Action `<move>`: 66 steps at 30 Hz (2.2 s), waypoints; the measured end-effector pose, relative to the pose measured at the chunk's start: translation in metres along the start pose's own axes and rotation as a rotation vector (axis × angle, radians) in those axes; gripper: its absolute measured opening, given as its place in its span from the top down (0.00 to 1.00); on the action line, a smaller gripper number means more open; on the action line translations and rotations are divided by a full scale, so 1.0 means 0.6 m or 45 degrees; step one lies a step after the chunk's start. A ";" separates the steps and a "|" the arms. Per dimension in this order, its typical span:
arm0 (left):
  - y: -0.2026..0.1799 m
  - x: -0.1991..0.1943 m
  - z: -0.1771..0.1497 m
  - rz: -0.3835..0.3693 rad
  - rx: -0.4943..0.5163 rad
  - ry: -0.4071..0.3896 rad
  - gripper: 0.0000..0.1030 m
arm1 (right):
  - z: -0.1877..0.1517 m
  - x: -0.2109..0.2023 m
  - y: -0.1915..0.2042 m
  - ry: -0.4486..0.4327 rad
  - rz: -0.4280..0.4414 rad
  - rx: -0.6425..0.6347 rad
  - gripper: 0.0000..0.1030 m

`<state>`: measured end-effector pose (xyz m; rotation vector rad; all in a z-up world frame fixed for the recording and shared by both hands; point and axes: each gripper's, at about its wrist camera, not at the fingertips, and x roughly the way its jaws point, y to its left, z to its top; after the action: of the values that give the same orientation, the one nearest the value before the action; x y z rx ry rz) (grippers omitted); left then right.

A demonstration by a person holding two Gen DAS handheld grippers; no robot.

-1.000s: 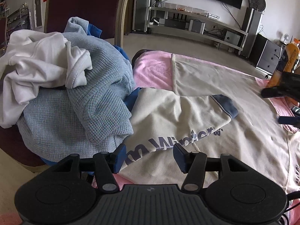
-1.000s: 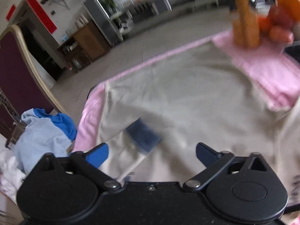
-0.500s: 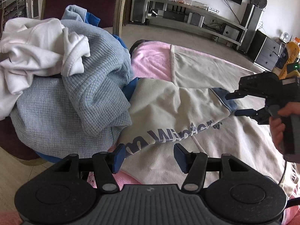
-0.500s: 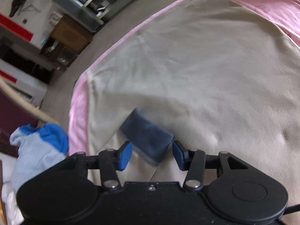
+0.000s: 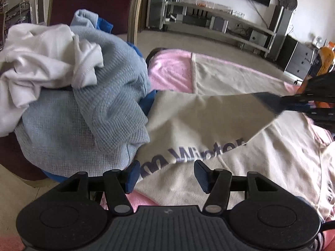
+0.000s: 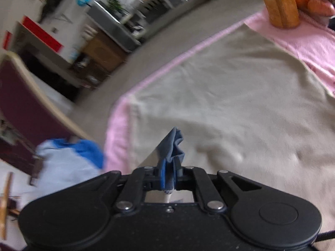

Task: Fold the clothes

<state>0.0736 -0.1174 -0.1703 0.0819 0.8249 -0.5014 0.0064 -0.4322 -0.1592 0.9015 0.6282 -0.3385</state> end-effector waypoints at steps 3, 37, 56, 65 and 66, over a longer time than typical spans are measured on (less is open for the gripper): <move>0.006 -0.016 0.000 -0.057 -0.024 -0.021 0.46 | 0.001 -0.080 0.010 -0.043 0.084 0.020 0.93; -0.103 0.012 -0.019 0.045 0.258 0.149 0.49 | 0.008 -0.177 -0.282 -0.075 -0.315 -0.023 0.70; -0.081 0.136 0.023 -0.048 0.174 0.236 0.85 | 0.027 -0.110 -0.270 -0.009 -0.281 -0.095 0.65; -0.077 0.133 0.018 -0.039 0.169 0.234 0.83 | 0.020 -0.073 -0.237 -0.058 -0.424 -0.345 0.98; -0.076 0.133 0.018 -0.040 0.164 0.236 0.82 | 0.014 -0.084 -0.224 -0.112 -0.440 -0.393 0.98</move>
<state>0.1058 -0.1920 -0.2151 0.2373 0.9753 -0.5826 -0.0997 -0.5170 -0.2070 0.4780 0.7323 -0.5709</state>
